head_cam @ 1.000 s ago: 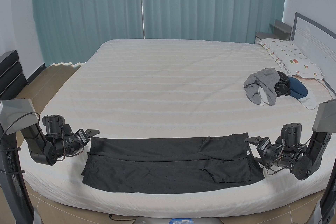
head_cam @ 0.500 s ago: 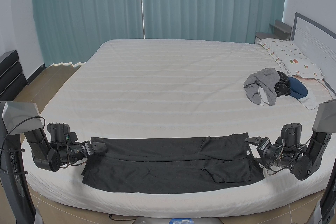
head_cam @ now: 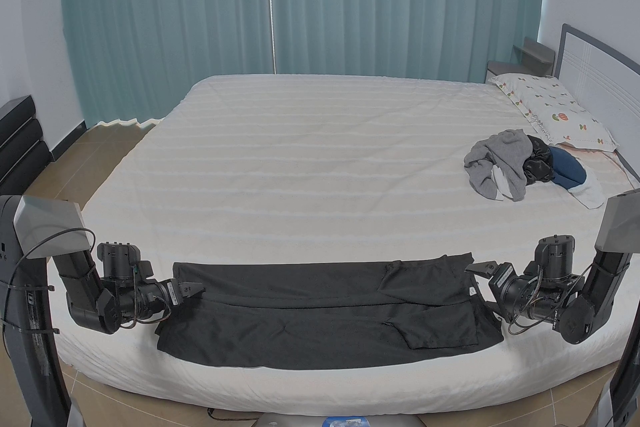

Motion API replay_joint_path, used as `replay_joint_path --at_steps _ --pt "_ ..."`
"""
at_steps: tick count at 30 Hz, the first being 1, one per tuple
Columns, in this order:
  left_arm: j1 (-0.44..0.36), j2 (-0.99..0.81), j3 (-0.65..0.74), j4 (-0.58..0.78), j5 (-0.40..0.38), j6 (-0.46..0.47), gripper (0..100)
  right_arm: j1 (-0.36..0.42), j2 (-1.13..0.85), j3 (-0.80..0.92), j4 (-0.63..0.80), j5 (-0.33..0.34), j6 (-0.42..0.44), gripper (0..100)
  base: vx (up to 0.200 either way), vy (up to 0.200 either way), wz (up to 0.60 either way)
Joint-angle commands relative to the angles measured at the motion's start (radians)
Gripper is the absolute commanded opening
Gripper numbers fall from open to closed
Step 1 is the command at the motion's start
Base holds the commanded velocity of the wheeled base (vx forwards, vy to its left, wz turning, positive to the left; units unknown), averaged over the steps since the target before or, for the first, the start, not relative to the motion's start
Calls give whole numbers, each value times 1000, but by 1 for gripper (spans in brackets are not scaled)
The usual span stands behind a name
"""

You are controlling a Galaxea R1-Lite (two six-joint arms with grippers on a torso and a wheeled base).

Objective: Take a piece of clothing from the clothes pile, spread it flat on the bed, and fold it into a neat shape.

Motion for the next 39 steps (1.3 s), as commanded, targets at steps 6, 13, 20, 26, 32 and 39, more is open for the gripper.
replay_joint_path --at_steps 6,13,20,26,32,39 --pt "-14 6 30 -45 -2 -3 0 -1 -3 2 0 3 0 100 0 0 0" --pt "-7 3 24 -47 -2 -3 0 -3 -4 2 0 3 0 100 0 0 0" --pt "-6 3 24 -47 -2 -11 0 -3 -9 4 0 3 0 100 0 0 0" --pt "-6 7 13 -47 -1 -9 0 -3 -9 4 0 4 0 100 -100 0 0" --pt "-7 20 -4 -100 1 -40 0 -3 -9 4 0 4 0 100 0 0 0" --pt "-12 23 -12 -142 13 -81 0 -3 -10 4 0 4 0 100 0 0 0"
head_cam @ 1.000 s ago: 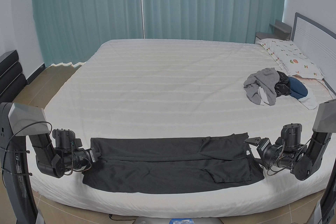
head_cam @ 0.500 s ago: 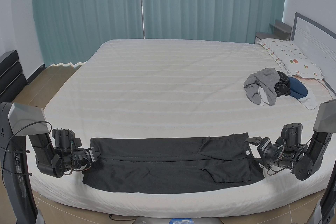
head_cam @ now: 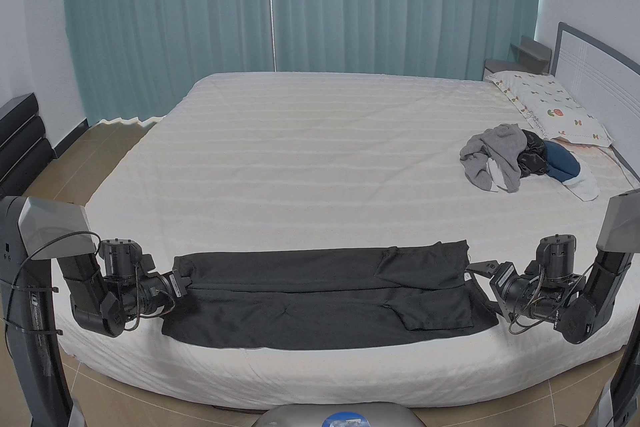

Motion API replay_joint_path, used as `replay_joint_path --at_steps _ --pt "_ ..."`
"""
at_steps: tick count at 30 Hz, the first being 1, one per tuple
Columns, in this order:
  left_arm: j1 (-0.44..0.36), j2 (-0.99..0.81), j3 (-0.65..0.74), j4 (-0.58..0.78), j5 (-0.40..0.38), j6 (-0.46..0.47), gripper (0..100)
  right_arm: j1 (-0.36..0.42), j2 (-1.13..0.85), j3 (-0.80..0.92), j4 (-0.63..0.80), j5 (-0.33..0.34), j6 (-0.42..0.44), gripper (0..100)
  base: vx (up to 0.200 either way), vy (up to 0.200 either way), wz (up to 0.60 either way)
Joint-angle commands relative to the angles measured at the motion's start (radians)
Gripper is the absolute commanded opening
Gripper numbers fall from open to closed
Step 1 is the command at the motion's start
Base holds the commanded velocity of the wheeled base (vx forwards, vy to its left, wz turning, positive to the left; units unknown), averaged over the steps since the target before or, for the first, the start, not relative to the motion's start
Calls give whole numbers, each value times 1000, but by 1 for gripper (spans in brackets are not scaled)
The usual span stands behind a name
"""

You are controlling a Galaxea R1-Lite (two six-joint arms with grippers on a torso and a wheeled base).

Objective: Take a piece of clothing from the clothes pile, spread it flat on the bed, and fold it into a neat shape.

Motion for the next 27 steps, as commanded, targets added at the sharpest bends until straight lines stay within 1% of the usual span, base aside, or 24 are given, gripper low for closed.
replay_joint_path --at_steps 1,5,11,14,19,22,24,27 --pt "-2 5 -4 -3 2 -4 0 0 -2 0 -1 1 0 100 0 0 0" --pt "-2 -3 -8 -4 2 -11 0 2 -2 0 -1 1 0 100 0 0 0" --pt "-21 -21 -12 -4 7 -105 0 0 -7 0 -1 2 0 100 0 0 0" --pt "-31 -51 -12 4 8 -123 0 0 -7 0 -1 1 0 100 0 -200 0" --pt "-44 -78 2 8 19 -125 0 0 -10 2 -1 1 2 100 0 -200 0" --pt "-50 -83 2 10 48 -125 0 0 -16 2 -1 2 2 100 0 -200 0" --pt "-64 -86 0 11 82 -125 0 0 -16 2 -1 1 2 100 0 -200 0" --pt "-79 -93 0 14 97 -125 0 -1 -16 2 -1 1 2 100 0 -200 0"
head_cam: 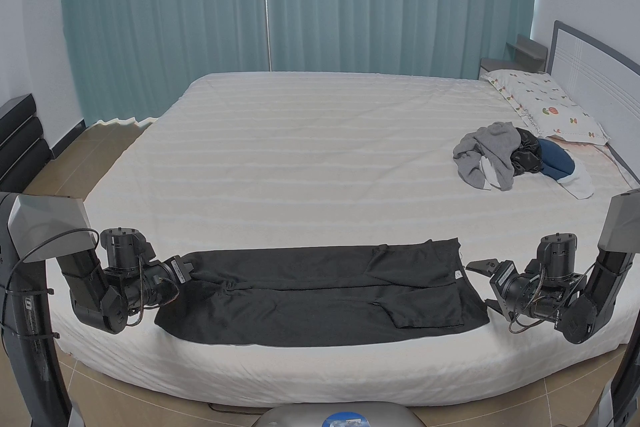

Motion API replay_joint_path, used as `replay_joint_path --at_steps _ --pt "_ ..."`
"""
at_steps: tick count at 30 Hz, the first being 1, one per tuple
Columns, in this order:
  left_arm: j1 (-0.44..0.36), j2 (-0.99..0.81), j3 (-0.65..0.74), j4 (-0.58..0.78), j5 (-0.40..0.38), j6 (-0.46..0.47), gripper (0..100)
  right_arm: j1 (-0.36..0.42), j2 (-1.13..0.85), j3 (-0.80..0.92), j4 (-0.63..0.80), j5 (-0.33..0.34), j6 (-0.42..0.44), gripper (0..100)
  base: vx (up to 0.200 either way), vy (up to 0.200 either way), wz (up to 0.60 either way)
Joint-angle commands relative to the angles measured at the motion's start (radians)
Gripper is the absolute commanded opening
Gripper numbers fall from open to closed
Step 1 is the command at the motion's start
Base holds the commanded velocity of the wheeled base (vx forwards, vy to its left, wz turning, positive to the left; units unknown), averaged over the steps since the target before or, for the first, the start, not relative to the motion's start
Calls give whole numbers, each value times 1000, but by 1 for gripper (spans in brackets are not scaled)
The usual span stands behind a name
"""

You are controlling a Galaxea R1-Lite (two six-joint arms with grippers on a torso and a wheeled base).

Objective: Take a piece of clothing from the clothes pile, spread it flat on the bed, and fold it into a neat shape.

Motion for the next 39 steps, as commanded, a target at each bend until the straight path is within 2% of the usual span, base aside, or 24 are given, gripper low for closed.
replay_joint_path --at_steps 1,6,12,19,21,24,33,39 --pt "-29 -36 -7 22 15 0 0 1 -3 0 0 0 0 100 0 -200 0" --pt "-71 -109 -22 110 34 -5 0 -1 -3 1 0 0 2 100 0 -200 0" --pt "-140 -190 -77 267 83 -76 0 -1 -3 1 0 1 2 100 0 -200 0" --pt "-209 -232 -202 496 101 -168 0 1 -3 3 -2 0 2 100 0 -200 0" --pt "-215 -232 -215 517 101 -174 0 1 -3 3 0 1 2 100 0 -200 0" --pt "-255 -226 -291 643 103 -206 0 -1 -3 3 0 1 2 100 0 -200 0" --pt "-311 -192 -443 801 108 -249 0 1 -1 3 0 0 2 100 0 -200 0" --pt "-354 -124 -535 856 152 -260 0 1 -1 3 0 1 0 100 0 -167 0"
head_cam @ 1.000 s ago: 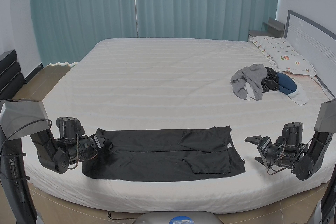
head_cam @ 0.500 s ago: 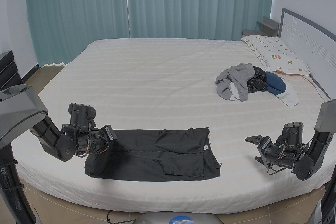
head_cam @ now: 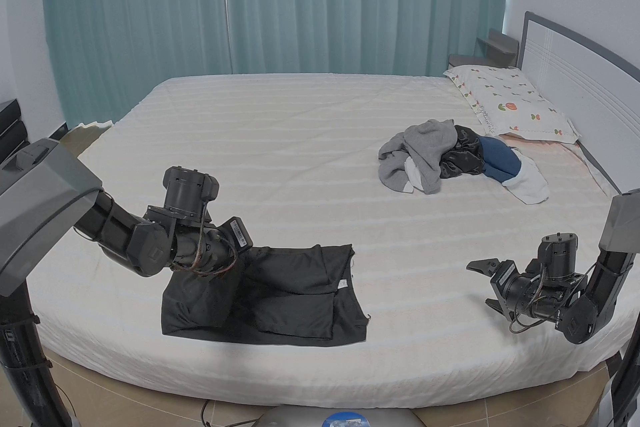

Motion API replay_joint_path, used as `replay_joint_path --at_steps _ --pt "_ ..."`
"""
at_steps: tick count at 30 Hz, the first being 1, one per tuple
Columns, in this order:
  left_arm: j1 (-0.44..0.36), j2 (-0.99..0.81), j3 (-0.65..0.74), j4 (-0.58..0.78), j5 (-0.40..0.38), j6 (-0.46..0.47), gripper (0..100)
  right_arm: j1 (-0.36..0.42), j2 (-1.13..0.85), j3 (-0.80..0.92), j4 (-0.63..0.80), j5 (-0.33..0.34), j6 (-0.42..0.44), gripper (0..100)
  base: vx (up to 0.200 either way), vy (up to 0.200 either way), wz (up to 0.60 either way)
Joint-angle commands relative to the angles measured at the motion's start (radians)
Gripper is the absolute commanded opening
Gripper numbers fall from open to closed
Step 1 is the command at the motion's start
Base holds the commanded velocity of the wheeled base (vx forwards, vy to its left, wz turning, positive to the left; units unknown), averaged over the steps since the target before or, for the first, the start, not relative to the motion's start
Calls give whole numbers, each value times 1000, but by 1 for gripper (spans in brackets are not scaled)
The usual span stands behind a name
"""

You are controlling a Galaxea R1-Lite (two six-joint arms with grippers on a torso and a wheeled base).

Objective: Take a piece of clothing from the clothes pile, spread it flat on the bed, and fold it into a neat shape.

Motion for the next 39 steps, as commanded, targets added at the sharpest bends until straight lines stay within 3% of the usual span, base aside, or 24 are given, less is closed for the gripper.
replay_joint_path --at_steps 1,13,14,27,33,37,39 --pt "-34 63 -66 15 25 -9 0 0 3 0 -1 1 -2 100 0 0 0" --pt "-111 198 -166 15 113 -37 0 3 4 0 -1 0 -2 100 0 0 0" --pt "-119 199 -165 15 113 -43 100 3 6 0 -1 1 -2 100 0 0 0" --pt "-162 84 -143 6 102 -175 100 14 15 0 -1 0 -5 100 0 0 0" --pt "-97 -19 -74 -1 85 -203 100 43 1 1 1 -8 -6 100 0 0 0" --pt "-45 -55 -4 -1 38 -224 100 77 1 -11 13 -20 -11 100 0 0 0" --pt "-5 -83 52 -2 -18 -281 100 102 -5 -29 24 -42 -41 100 0 100 0"
